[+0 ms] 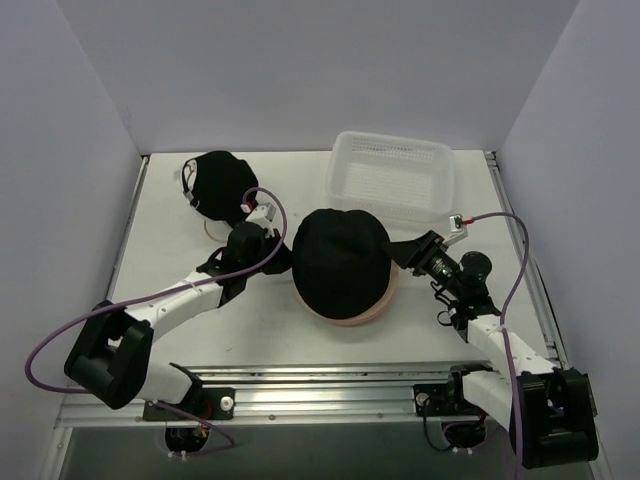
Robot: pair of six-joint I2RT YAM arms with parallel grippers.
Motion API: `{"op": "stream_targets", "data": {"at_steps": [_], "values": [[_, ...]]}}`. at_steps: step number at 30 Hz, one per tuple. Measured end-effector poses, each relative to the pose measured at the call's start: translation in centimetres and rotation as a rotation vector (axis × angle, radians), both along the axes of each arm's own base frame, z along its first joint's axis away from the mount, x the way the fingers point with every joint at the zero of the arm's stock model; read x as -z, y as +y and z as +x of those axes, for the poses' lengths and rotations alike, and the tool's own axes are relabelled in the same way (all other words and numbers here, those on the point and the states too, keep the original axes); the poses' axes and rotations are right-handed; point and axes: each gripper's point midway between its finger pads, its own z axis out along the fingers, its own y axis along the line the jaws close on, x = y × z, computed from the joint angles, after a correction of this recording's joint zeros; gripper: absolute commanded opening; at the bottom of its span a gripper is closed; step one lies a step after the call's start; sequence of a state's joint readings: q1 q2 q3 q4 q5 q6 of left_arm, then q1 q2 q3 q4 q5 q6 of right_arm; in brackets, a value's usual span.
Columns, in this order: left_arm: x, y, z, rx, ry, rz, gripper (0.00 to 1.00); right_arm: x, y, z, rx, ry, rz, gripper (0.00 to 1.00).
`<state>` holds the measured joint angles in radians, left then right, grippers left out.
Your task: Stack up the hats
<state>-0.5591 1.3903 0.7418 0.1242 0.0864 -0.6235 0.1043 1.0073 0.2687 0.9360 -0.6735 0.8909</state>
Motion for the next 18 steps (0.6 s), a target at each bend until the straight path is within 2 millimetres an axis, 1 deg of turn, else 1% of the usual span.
{"op": "stream_targets", "data": {"at_steps": [6, 9, 12, 15, 18], "values": [[0.4, 0.0, 0.0, 0.000, 0.009, 0.006, 0.02, -0.2, 0.1, -0.3, -0.019, -0.010, 0.003, 0.47], [1.1, -0.1, 0.1, 0.000, 0.020, 0.012, 0.02, -0.2, 0.2, -0.4, -0.028, -0.017, 0.008, 0.40], [1.6, -0.2, 0.2, 0.001, 0.027, 0.016, 0.02, 0.1, 0.2, -0.4, -0.031, -0.012, 0.010, 0.35], [1.6, -0.2, 0.3, 0.001, 0.024, 0.014, 0.02, 0.5, 0.2, -0.5, -0.035, -0.001, 0.014, 0.28], [1.5, -0.3, 0.4, 0.001, 0.022, 0.013, 0.02, 0.6, 0.2, -0.6, -0.035, 0.002, 0.020, 0.26]]}}
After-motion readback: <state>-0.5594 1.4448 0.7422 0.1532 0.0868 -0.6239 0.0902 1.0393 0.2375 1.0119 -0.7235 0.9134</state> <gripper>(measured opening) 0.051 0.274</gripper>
